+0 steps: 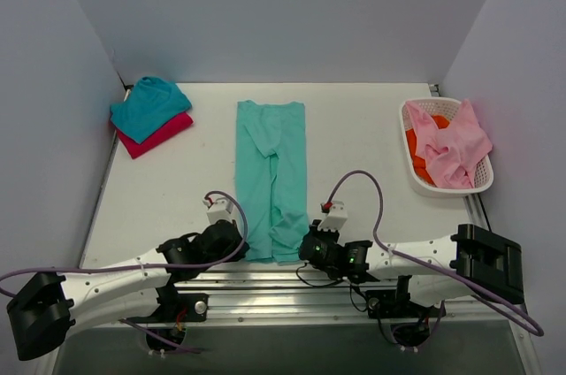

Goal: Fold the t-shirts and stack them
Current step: Fold the tshirt

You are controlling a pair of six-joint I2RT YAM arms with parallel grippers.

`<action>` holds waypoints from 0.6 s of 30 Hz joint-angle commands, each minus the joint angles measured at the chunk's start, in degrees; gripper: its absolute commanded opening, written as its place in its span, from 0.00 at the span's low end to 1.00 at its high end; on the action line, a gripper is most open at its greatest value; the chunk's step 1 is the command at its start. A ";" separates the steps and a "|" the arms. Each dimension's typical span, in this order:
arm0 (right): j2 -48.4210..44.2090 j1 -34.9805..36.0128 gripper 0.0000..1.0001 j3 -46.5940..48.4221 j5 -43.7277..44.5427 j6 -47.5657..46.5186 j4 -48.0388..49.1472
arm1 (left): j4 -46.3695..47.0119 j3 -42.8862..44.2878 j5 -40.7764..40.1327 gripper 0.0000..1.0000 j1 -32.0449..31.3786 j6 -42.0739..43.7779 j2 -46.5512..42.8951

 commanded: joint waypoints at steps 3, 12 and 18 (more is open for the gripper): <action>-1.45 0.00 0.00 5.22 1.83 -1.51 -6.14 | -4.13 3.48 -1.05 0.02 -0.17 -0.09 -2.55; 3.82 -0.26 0.00 14.98 1.48 -6.52 -9.05 | -8.01 13.24 -2.81 0.05 0.01 3.86 1.40; 8.48 -1.05 0.00 21.22 0.42 -9.42 -10.19 | -8.54 17.91 -2.46 0.05 1.24 5.79 5.36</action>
